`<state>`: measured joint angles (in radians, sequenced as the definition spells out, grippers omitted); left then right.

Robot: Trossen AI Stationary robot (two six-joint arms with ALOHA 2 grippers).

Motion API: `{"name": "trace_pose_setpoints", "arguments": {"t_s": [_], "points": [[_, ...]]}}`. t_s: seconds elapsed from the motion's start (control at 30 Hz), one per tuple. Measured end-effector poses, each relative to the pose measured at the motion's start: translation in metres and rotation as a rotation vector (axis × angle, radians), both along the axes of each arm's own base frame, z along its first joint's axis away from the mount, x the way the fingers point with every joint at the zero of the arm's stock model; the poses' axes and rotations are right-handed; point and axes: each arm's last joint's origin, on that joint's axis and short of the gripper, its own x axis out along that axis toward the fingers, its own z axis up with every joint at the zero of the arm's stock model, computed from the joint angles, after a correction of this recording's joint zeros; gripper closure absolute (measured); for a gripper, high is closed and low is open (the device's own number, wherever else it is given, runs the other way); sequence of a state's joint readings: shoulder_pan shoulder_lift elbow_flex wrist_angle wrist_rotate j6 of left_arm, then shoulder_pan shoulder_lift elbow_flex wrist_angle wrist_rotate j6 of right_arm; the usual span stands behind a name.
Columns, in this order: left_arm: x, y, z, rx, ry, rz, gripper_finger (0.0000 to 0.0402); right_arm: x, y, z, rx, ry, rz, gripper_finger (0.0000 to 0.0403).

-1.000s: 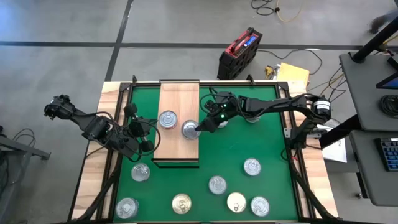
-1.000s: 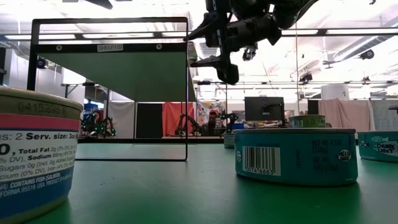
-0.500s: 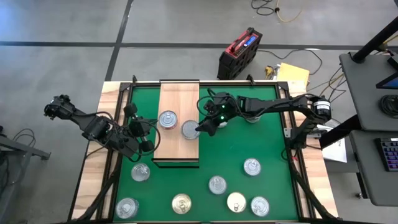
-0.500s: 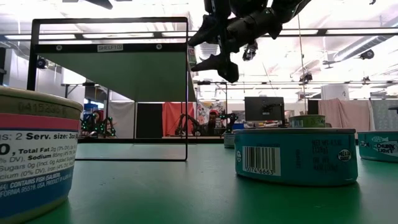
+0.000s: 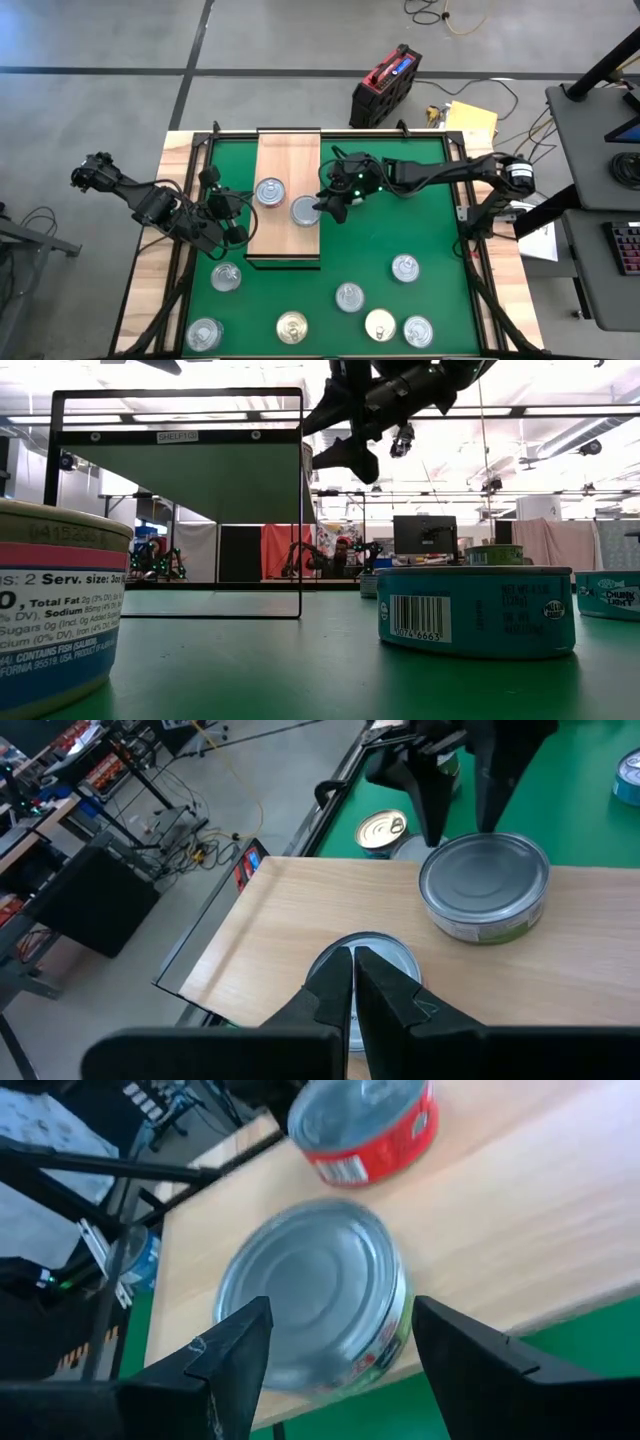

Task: Stack canned seafood by type on shelf
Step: Put the green and white tuna can on the shelf

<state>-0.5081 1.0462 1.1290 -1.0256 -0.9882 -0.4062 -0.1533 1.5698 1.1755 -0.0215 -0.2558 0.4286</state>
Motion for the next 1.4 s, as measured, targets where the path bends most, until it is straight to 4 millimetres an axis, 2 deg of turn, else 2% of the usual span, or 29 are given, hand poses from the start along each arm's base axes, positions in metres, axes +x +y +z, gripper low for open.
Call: {"name": "trace_pose_setpoints", "arguments": {"t_s": [0.17,0.33,0.5,0.67,0.87,1.1,1.4], "points": [[0.000,0.000,0.000,-0.003,-0.003,0.002,0.0402,-0.005,-0.003,0.012,-0.080,-0.049,0.022,0.0170],[0.001,-0.001,0.001,-0.015,-0.021,0.004,0.0402,-0.012,-0.009,0.021,-0.294,-0.079,0.037,0.0190],[0.004,-0.004,0.000,-0.040,-0.041,0.013,0.0402,-0.016,-0.013,0.007,-0.440,-0.033,0.014,0.0273],[0.010,-0.012,-0.005,-0.038,-0.028,-0.002,0.0402,-0.019,-0.012,-0.011,-0.487,-0.113,0.006,0.0379],[0.013,-0.022,-0.009,-0.018,-0.053,-0.003,0.0402,-0.021,-0.014,-0.031,-0.507,-0.101,-0.056,0.0393],[0.013,-0.026,-0.008,-0.018,-0.069,-0.013,0.0402,-0.010,-0.013,-0.041,-0.514,-0.104,-0.045,0.0394],[0.013,-0.027,-0.008,-0.018,-0.069,-0.015,0.0402,0.008,-0.008,-0.037,-0.512,-0.160,0.094,0.0394]]}}
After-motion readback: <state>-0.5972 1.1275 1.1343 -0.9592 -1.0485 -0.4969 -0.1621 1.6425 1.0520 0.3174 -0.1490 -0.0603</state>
